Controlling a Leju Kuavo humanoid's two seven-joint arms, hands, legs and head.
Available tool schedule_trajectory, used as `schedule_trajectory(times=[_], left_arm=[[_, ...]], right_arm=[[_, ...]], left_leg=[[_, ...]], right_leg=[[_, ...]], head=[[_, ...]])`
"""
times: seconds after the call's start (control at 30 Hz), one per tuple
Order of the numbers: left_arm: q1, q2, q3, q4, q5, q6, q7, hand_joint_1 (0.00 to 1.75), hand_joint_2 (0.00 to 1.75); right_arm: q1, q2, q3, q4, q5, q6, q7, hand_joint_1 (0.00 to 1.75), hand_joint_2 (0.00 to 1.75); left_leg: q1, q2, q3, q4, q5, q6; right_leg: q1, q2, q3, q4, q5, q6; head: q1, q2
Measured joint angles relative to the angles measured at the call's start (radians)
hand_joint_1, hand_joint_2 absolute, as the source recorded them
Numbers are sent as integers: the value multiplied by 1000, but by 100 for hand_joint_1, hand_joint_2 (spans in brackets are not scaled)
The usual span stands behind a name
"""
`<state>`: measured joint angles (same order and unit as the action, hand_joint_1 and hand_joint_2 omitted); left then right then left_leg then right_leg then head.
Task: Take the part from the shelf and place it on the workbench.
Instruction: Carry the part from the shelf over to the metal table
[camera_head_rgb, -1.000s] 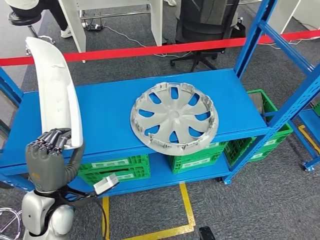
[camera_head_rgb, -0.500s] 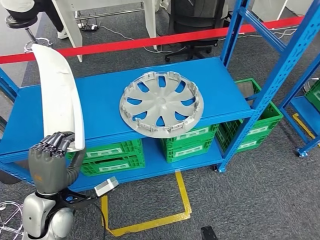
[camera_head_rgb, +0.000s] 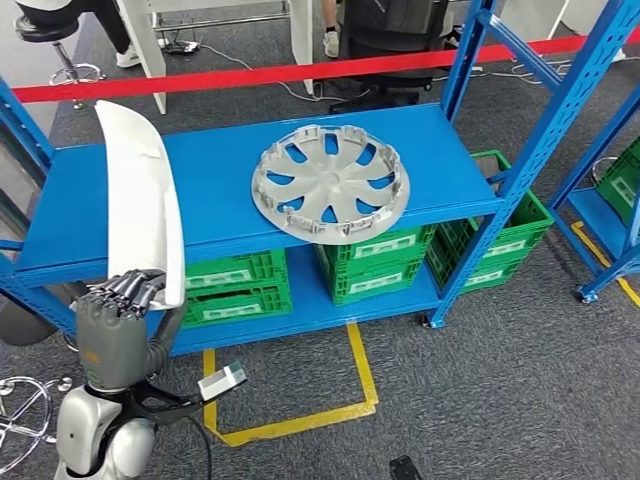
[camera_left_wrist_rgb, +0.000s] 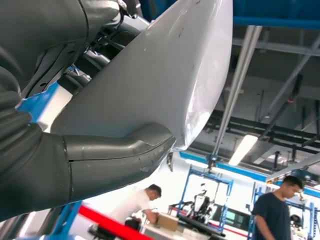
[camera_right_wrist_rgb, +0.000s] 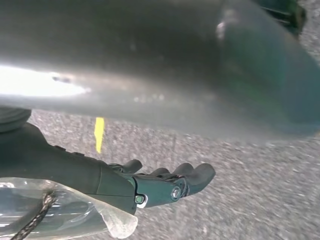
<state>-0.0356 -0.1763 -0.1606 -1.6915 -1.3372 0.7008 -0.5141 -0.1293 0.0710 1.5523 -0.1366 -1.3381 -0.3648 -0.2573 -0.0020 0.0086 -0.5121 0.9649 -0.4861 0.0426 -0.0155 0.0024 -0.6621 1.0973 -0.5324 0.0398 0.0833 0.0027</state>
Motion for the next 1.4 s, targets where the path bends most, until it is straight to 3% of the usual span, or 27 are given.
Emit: schedule_trajectory(times=[0.07,0.1,0.13,0.17,0.23,0.3,0.33,0.4,0.43,0.5,0.57,0.6,0.63,0.67,0.73,0.8,0.83,0.9,0.93,1.0,1.07,1.1,1.17,1.23,1.3,1.37,1.4], left_arm=[[1,-3,0,8,0,0,-2,175,175],[2,-4,1,12,0,0,-3,175,175],[2,-5,1,16,0,0,-3,175,175],[2,-5,1,19,0,0,-3,175,175],[2,-6,1,23,0,0,-4,175,175],[2,-8,1,26,0,0,-4,175,175],[1,-9,1,26,0,1,-4,175,175],[2,-11,2,28,0,1,-4,175,175],[2,-11,2,29,0,1,-4,175,175],[2,-11,2,31,1,1,-4,175,175],[2,-10,2,33,1,1,-4,175,175],[3,-10,2,35,1,1,-4,175,175],[3,-10,2,36,1,1,-4,175,175],[3,-10,2,36,3,1,-4,175,175],[1,-10,2,37,9,1,-7,175,175],[-3,-12,2,37,16,1,-12,175,175],[-5,-12,4,37,18,1,-15,175,175],[-8,-13,9,38,21,1,-20,175,175],[-10,-14,12,39,23,2,-24,175,175],[-13,-18,21,41,30,2,-32,175,175],[-13,-24,33,43,36,2,-43,175,175],[-13,-26,41,44,37,2,-47,175,175],[-11,-29,52,47,38,2,-51,175,175],[-7,-30,60,50,37,2,-52,175,175],[-3,-31,64,52,37,2,-53,175,175],[-1,-31,67,54,38,2,-57,175,175],[0,-31,68,55,39,2,-58,175,175]], right_arm=[[1,0,0,0,0,0,0,0,0],[1,0,0,0,0,0,0,0,0],[2,0,0,0,0,0,0,0,0],[3,0,0,0,0,0,0,0,0],[2,0,0,0,0,0,0,0,0],[-1,0,0,0,1,0,-2,0,0],[-1,0,0,0,1,0,-2,0,0],[2,0,0,0,1,0,-2,0,0],[3,0,0,0,1,0,-2,0,0],[4,0,0,0,1,0,-2,0,0],[4,0,0,0,1,0,-2,0,0],[4,0,0,0,1,0,-2,0,0],[4,0,0,0,1,0,-2,0,0],[4,0,0,0,1,0,-2,0,0],[4,1,0,0,-1,1,-3,0,0],[4,3,0,0,-7,4,-4,0,0],[4,4,0,0,-11,6,-5,0,0],[6,4,0,0,-16,10,0,0,0],[7,4,0,0,-17,11,4,0,0],[8,4,0,0,-18,13,15,0,0],[9,4,0,0,-18,15,27,0,0],[9,4,0,0,-17,16,33,0,0],[10,4,0,0,-12,24,41,0,0],[9,4,0,0,-7,34,50,0,0],[8,4,0,0,-6,38,64,0,0],[9,4,0,0,-8,38,74,0,0],[11,4,0,0,-11,37,78,0,0]], left_leg=[[-1,2,-32,2,23,3],[-2,4,-48,5,34,3],[-2,5,-66,8,45,1],[-2,6,-83,13,54,-1],[-2,6,-112,27,70,-9],[-3,6,-131,40,86,-19],[-4,6,-138,42,97,-23],[-2,5,-149,41,111,-32],[-2,3,-155,49,97,-37],[2,0,-176,119,12,-49],[4,-1,-197,252,-81,-56],[4,-1,-201,305,-96,-57],[4,-1,-193,335,-89,-56],[4,-1,-171,329,-64,-52],[-1,-5,-83,222,-20,-34],[-7,-8,7,80,-26,-17],[-10,-10,28,39,-34,-14],[-12,-9,30,9,-27,-11],[-11,-8,24,1,-18,-7],[-6,-5,12,-12,-3,1],[-6,-1,-10,-3,6,4],[-6,2,-23,6,10,4],[-4,5,-49,24,17,1],[-2,5,-76,45,23,-6],[-3,4,-99,65,31,-15],[-5,3,-114,74,45,-26],[-4,2,-119,74,49,-31]], right_leg=[[0,-1,-26,125,-83,5],[0,-1,-27,172,-90,7],[-1,-1,-15,192,-73,9],[-1,-2,11,178,-40,10],[-2,-2,108,60,0,12],[0,0,200,-79,-22,6],[3,2,219,-115,-37,2],[3,2,209,-127,-30,-9],[2,0,199,-126,-21,-15],[-1,-5,179,-125,-1,-29],[1,-7,151,-119,18,-36],[2,-7,136,-115,26,-37],[4,-8,121,-110,34,-37],[6,-8,106,-105,42,-37],[11,-7,82,-98,56,-37],[13,-6,67,-95,71,-32],[12,-6,61,-95,80,-27],[7,-6,48,-98,94,-14],[5,-5,39,-95,86,-7],[5,-4,11,-37,21,2],[3,-4,-23,91,-62,10],[3,-4,-32,150,-82,13],[1,-4,-13,180,-61,19],[-3,-4,63,81,-15,23],[-2,-1,139,-35,-13,20],[2,1,161,-77,-23,10],[1,1,151,-78,-20,3]], head=[[4,0],[4,0],[4,0],[4,0],[4,0],[4,0],[4,0],[4,0],[2,0],[-4,0],[-8,0],[-8,0],[-9,0],[-10,0],[-10,0],[-9,0],[-9,0],[-9,0],[-8,0],[-3,0],[1,0],[1,0],[1,0],[1,0],[1,0],[2,0],[2,0]])
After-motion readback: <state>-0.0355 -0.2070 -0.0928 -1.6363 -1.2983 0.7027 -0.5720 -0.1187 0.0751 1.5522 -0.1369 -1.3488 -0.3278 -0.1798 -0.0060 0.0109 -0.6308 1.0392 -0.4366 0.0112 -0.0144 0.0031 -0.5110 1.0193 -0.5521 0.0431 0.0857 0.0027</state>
